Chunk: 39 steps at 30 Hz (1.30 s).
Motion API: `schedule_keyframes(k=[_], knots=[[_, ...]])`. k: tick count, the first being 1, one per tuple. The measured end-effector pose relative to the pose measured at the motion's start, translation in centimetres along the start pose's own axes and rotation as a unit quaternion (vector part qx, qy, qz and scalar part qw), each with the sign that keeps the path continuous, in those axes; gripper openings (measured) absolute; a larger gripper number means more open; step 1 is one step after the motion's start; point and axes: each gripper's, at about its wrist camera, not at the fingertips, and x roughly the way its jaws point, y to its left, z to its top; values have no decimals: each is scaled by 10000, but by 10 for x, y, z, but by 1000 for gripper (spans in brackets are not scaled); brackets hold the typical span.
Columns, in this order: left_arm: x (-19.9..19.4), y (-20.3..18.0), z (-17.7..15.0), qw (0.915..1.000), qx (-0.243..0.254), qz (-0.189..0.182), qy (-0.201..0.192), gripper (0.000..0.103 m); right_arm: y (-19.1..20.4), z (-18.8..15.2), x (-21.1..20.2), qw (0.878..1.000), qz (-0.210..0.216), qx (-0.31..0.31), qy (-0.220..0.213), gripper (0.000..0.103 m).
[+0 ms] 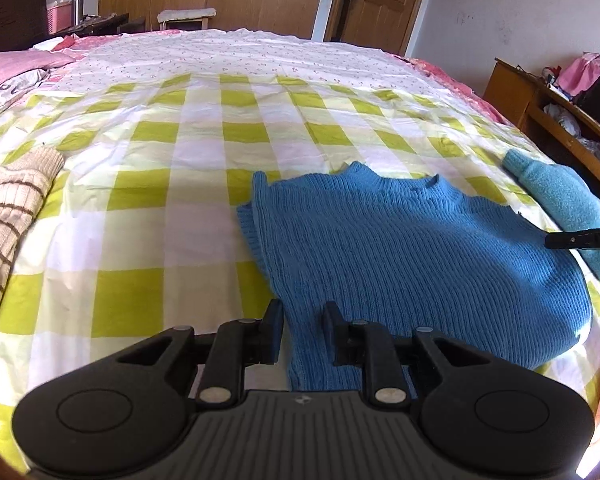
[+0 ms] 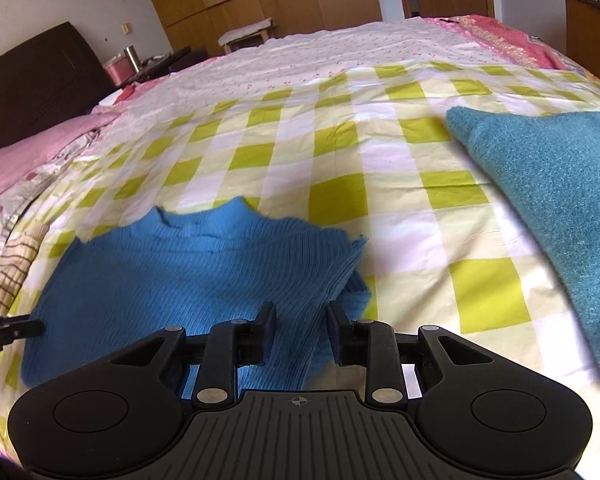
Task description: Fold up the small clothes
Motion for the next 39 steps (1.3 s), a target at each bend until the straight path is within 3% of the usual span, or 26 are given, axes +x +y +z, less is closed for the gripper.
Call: schedule_keyframes(k=[2,4,5,9,14,20,22,32,37,39], knots=[[6,-2,7,9999,-57,13,-103,28,-1,5,16,9999,-66,83,20,29],[14,-4,16,9998,-23,11,-200,28,0,9,31,9998,-103,122,85,20],[20,-6,19,9997,62,92,-232,28,1,10,37,9998,-147,126,107,11],[41,-11,21,9980,446,423,-133,27,-2,15,42,9997,-214,144,38,8],[44,-9,18,9949,582,785,-230,26,-11,23,49,9988,-296,375,-109,7],[35,2,11,9947,311,960,-203,27,-5,17,55,9989,-404,187,-120,10],[33,1,11,9948,249,956,-229,27,-5,19,51,9988,-402,240,-139,14],[2,-5,4,9928,223,1037,-559,26,10,12,8,9977,-407,63,-537,15],[-3,-15,-10,9934,364,955,-518,26,5,-6,24,9987,-362,298,-191,17],[2,-16,-14,9942,367,943,-373,27,2,-9,26,9984,-346,373,-254,15]])
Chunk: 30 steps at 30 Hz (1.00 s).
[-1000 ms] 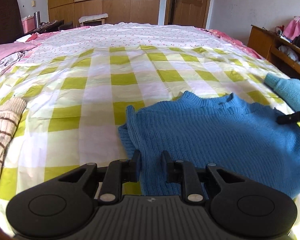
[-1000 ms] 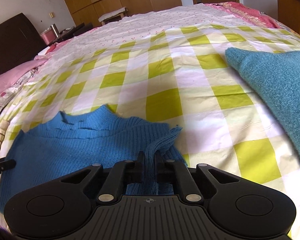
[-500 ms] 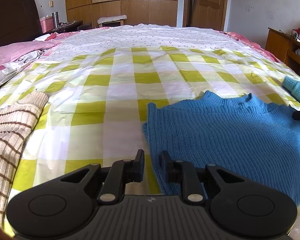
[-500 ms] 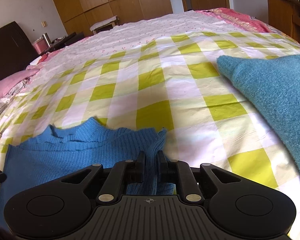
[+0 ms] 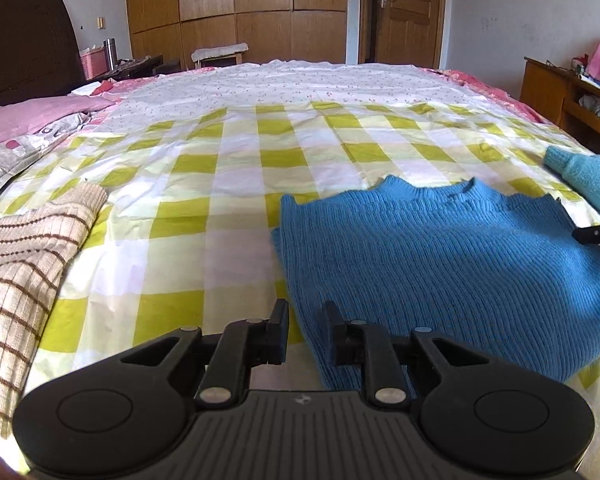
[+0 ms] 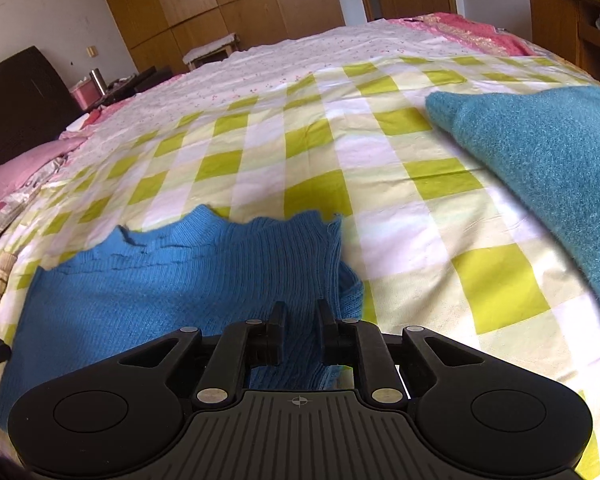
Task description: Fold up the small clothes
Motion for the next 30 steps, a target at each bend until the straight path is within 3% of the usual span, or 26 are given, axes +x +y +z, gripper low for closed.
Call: schedule_keyframes(k=[7,12,16,19,24,30], knots=[[-8,3,-4,9998,-140,114,-33,27,3,2,-30,9993,-16,15,-375,17],[-11,-2,-10,9999,-98,124,62,27,-9,-14,-16,9996,20,289,-16,18],[-2,-7,-16,9994,52,233,259,27,-13,-16,-25,9983,110,532,-202,18],[-7,-7,-13,9995,-15,245,200,26,-16,-18,-38,9978,162,539,-359,18],[-12,-12,-14,9994,53,238,226,26,-29,-28,-28,9973,131,719,-92,18],[-19,-15,-16,9993,16,305,197,26,-33,-31,-36,9945,335,938,-320,18]])
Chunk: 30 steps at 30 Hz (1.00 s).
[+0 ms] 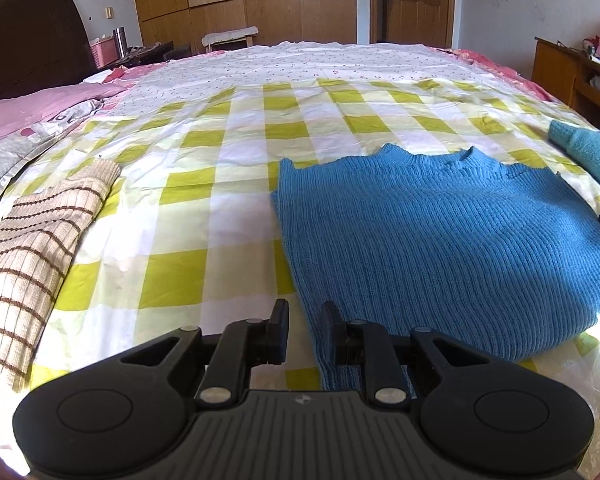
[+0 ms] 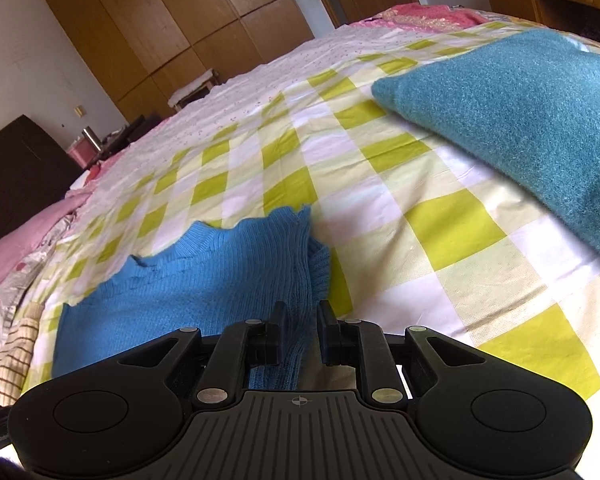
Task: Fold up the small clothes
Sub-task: 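Move the right gripper, rolled sideways, to the folded blue sweater's edge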
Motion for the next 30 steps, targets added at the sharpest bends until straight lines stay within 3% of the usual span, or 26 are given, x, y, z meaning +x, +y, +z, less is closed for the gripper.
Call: schedule_keyframes(k=[6,10,16,20,24,30], knots=[[3,1,-8,9997,-84,57,200,27,-5,-5,5,10000,-16,16,70,19],[-2,2,-9,9996,-243,54,127,26,-6,-4,-3,10000,60,10,-29,19],[-5,-4,-14,9999,-75,119,85,26,-6,-8,0,10000,-47,-10,0,22],[-15,-1,-15,9996,-265,-25,-53,26,-7,-7,-5,10000,7,39,-86,22],[-11,-3,-18,9999,-152,-15,78,26,-8,-10,2,10000,-12,62,45,22],[-34,-15,-16,9993,-49,-136,-334,26,-18,-8,-5,9993,168,341,-72,22]])
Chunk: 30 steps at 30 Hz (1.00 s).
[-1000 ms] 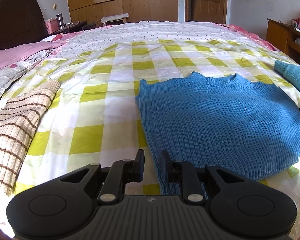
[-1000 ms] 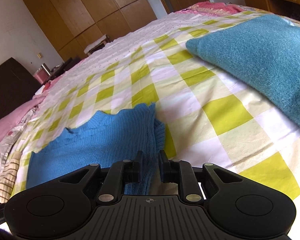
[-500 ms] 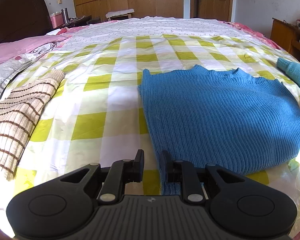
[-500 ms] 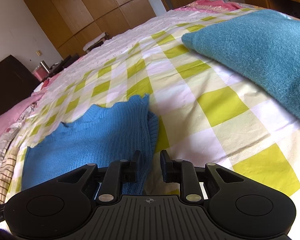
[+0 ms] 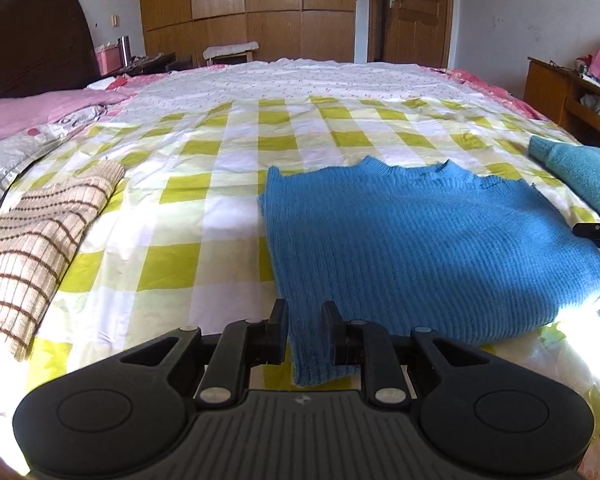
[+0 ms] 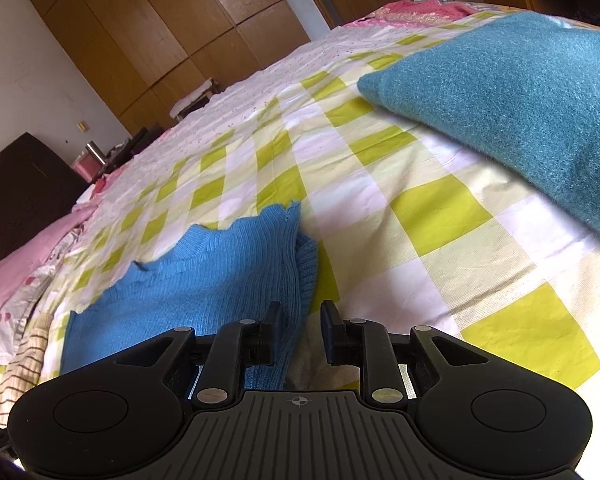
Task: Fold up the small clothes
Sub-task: 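Move the right gripper, rolled sideways, to the folded blue sweater's edge, then grasp the blue sweater edge with the right gripper and lift it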
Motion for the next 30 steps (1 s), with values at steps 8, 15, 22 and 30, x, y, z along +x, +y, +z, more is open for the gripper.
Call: schedule_keyframes(k=[8,15,22,30], knots=[[-24,-59,8,9961,412,-640,-450,26,-10,4,-7,9996,243,147,47,22],[-17,-141,3,9803,1401,-1272,-574,27,-20,9,-14,9987,418,252,129,23],[-5,-210,-22,9517,2584,-1549,-595,27,-32,12,-12,9968,593,436,311,27],[8,-253,-46,9247,3490,-1114,-1035,34,-38,15,-12,9960,683,433,390,32]])
